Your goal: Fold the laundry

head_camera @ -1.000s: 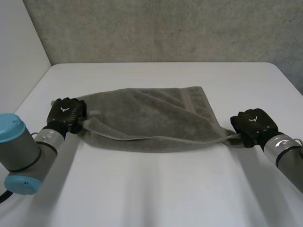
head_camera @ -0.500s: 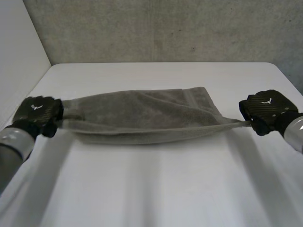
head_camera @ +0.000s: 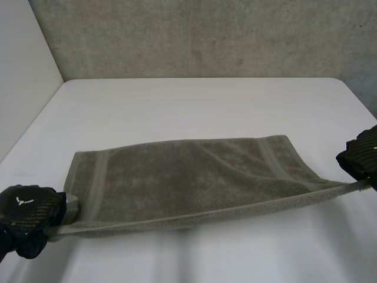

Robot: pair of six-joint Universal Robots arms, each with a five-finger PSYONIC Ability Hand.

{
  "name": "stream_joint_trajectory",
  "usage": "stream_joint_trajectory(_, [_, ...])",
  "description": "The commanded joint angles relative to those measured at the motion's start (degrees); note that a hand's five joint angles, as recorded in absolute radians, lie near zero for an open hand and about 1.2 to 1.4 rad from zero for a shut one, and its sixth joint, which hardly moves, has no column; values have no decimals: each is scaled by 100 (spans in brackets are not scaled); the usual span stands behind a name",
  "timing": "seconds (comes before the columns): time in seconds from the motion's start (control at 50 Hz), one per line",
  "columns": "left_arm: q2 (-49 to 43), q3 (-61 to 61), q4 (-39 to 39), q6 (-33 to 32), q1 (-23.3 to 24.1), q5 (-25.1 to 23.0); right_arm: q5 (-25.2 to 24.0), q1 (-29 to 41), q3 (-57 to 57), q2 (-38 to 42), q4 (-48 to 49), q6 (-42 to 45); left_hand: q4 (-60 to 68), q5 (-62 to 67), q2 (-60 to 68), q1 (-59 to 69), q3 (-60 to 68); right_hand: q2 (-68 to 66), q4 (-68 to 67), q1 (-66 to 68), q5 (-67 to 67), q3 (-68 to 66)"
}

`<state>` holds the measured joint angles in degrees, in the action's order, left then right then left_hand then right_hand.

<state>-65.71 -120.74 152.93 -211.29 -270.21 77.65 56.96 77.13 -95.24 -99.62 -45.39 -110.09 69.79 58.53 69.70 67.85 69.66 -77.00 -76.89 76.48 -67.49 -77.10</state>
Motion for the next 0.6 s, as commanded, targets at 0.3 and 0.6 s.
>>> stream_joint_trajectory(0.3, [-3955, 1901, 2047, 368, 406, 13, 411, 1584, 2041, 3428, 1258, -1539, 1021, 1147, 1030, 1215, 1034, -300, -311, 352, -251, -290])
stream_joint_trajectory(0.6, [-6374, 4917, 2153, 1450, 785, 452, 1291, 2237, 4066, 5233, 3097, -2939, 1021, 1147, 1030, 1215, 1034, -300, -311, 352, -251, -290])
